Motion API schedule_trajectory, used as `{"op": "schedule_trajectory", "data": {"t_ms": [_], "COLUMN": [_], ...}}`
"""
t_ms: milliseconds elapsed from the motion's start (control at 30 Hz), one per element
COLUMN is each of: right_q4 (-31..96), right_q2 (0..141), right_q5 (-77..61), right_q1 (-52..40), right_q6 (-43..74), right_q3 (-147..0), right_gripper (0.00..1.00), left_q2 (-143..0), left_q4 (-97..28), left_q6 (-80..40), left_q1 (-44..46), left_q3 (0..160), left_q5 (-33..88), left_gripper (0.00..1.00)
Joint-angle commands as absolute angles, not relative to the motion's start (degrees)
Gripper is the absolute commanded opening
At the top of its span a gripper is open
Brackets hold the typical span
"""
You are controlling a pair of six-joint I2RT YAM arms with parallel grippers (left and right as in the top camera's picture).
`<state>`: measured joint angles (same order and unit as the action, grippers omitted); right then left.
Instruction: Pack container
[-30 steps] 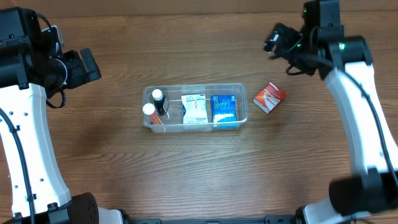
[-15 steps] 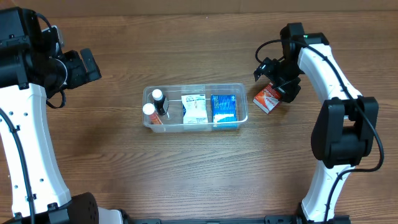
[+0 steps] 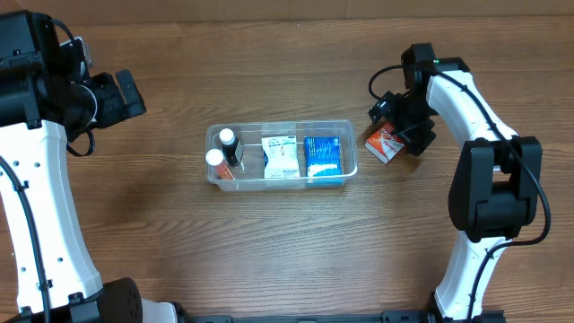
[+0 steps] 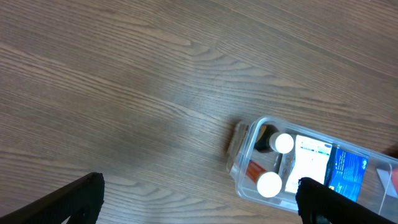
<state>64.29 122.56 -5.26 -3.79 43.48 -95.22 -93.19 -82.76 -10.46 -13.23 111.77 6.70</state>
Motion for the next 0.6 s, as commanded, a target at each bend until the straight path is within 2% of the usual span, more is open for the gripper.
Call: {"op": "schedule_trajectory", "data": {"t_ms": [0, 567], "right_q4": [62.6, 60.7], "right_q2": [123.5, 123.7], "right_q5": [-4.3, -1.1], "right_q1": [-3.7, -3.8], "right_q6": [43.9, 44.0], "right_q3": [-93.4, -92.9], "right_gripper": [1.00, 1.00], "left_q2": [-93.3, -93.3], "left_q4": [-82.7, -82.8], "left_q6": [-9.4, -9.4], "left_q1": [-13.5, -13.5], "left_q3": [111.7, 111.7], "left_q5": [7.1, 7.1], "left_gripper": [1.00, 1.00]}}
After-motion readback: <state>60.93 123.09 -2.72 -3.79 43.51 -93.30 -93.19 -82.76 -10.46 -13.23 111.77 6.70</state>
